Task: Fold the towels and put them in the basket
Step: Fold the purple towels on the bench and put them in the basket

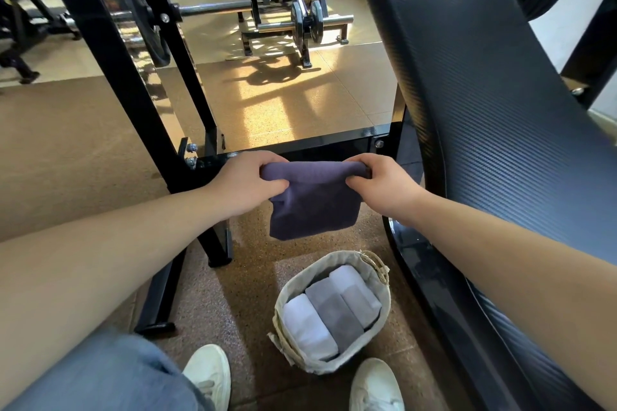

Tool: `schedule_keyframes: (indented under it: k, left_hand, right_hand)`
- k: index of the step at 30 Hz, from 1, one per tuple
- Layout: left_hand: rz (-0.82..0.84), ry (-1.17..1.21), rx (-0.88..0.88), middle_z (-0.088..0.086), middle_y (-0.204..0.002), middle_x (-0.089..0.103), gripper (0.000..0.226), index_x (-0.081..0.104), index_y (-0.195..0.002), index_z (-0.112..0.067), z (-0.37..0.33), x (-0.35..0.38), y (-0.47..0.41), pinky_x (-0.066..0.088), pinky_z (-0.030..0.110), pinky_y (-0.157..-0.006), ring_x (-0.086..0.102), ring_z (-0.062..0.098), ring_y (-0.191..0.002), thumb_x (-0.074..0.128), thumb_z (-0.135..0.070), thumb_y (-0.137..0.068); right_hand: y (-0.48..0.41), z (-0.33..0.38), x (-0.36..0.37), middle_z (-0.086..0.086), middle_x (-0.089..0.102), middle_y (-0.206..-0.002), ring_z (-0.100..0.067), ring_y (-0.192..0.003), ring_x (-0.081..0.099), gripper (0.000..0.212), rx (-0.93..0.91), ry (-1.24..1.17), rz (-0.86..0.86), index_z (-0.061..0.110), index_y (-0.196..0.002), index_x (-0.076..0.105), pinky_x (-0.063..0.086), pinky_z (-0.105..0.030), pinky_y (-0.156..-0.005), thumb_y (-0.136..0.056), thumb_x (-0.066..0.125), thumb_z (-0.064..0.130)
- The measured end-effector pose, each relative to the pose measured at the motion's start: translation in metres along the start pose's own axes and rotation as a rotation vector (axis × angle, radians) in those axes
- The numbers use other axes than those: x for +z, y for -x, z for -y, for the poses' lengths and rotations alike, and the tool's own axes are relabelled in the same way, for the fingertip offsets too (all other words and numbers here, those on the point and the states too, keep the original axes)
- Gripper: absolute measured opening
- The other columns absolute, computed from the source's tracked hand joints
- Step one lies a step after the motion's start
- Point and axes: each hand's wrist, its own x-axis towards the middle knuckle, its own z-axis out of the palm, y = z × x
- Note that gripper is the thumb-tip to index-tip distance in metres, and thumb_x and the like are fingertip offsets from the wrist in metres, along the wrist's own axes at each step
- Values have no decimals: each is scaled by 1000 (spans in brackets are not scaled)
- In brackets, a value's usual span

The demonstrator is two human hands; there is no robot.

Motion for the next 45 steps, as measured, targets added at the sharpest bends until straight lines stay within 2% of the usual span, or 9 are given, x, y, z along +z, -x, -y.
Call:
schedule_keyframes:
  k: [4,10,16,22,28,32,36,40,45]
  left_hand:
    - [-26,28,-23,-16,-95,68,12,68,-98,-37,2,0,-1,44,23,-70,62,4,-90,71,-34,-87]
    - [-23,256,-136,-6,-106,71,18,65,-114,-29,2,3,1,57,35,-85,67,13,-101,66,-33,-97]
    - [-68,467,-169,1,-116,69,27,59,-121,-31,-1,3,-1,60,38,-87,70,16,-103,69,-29,-96]
    - [-99,485,-184,7,-85,69,19,47,-99,-40,-2,2,-2,51,19,-50,69,8,-62,59,-26,-102]
    - [-114,435,-147,2,-93,60,36,59,-82,-46,4,-2,-2,46,18,-52,55,14,-75,45,-25,-108]
    - [-67,538,-175,-3,-115,65,55,80,-84,-39,-1,-2,0,55,18,-66,64,14,-98,39,-11,-108]
    - [14,601,-204,-1,-124,66,39,79,-101,-35,-7,1,4,58,31,-88,66,15,-110,53,-5,-101]
    - [4,521,-115,-7,-120,64,46,72,-108,-42,-9,0,7,56,15,-75,66,7,-102,73,-1,-87]
    - [28,340,-38,-25,-120,57,63,64,-119,-47,-3,-1,7,45,1,-73,57,-14,-102,85,-6,-76]
  right_hand:
    - [-4,1,-1,7,71,-93,-8,-89,67,15,8,-95,-23,33,-107,64,50,-27,-71,-96,57,25]
    - [-7,1,3,1,70,-114,-21,-111,64,24,128,-221,19,28,-118,62,50,-52,-103,-99,50,37]
    - [-7,1,3,3,65,-119,-20,-111,63,36,163,-340,-64,34,-132,52,56,-51,-97,-97,51,42]
    - [-2,7,0,-6,62,-111,-22,-98,61,17,88,-335,-62,46,-118,49,56,-58,-93,-102,47,39]
    - [5,13,-1,-16,66,-112,-27,-96,66,30,-29,-448,108,39,-119,53,60,-47,-86,-99,59,17]
    - [2,11,3,-12,66,-101,-22,-88,58,26,-48,-415,19,33,-103,65,52,-48,-81,-102,54,10]
    - [1,7,4,4,66,-108,-13,-96,65,27,-25,-423,2,34,-108,69,54,-35,-90,-95,65,11]
    - [5,5,1,10,59,-126,-6,-105,66,66,-51,-282,68,41,-136,55,56,-27,-88,-82,78,11]
    - [3,4,2,7,57,-131,-19,-116,61,78,-42,-125,40,40,-145,46,57,-39,-94,-80,78,13]
